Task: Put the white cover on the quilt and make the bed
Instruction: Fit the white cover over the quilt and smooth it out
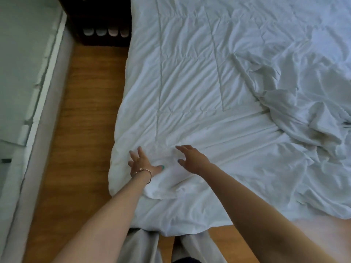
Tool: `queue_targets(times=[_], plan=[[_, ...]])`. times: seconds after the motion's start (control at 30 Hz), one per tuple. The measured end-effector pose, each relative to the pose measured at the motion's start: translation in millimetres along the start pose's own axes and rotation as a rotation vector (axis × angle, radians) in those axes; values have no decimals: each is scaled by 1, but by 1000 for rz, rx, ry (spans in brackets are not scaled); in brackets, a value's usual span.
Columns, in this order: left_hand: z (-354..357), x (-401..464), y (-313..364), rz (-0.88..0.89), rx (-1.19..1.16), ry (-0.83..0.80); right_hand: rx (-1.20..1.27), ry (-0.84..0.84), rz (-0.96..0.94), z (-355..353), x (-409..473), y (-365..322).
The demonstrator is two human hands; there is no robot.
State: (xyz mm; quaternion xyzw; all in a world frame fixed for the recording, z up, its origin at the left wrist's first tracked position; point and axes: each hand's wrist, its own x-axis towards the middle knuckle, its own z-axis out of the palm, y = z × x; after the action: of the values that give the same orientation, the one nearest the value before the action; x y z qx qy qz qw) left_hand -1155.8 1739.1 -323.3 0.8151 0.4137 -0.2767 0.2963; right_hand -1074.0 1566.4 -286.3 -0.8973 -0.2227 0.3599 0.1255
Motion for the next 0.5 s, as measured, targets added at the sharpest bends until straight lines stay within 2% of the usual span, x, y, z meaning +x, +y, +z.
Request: queue_targets(times=[0.07,0.17,0.2,0.3,0.37,0.43,0.5], plan=[[8,0,3,-109,-13,48,-49,-34,-73,-10,15,15],[15,3,11,-148,171,137,-104,-62,-154,-28,32,40],[16,4,14,-91,282,195,-147,-53,-177,-34,38,46],[27,-1,17,326,534,435,-416,81,-232,-57,64,59],[33,-11,12,424,445,503,-572,160,-220,-71,88,65],[33,-24,7,225,182,383,-642,81,-154,-82,107,73],[33,-35,-4,105,105,307,-682,13,-106,-87,111,85]])
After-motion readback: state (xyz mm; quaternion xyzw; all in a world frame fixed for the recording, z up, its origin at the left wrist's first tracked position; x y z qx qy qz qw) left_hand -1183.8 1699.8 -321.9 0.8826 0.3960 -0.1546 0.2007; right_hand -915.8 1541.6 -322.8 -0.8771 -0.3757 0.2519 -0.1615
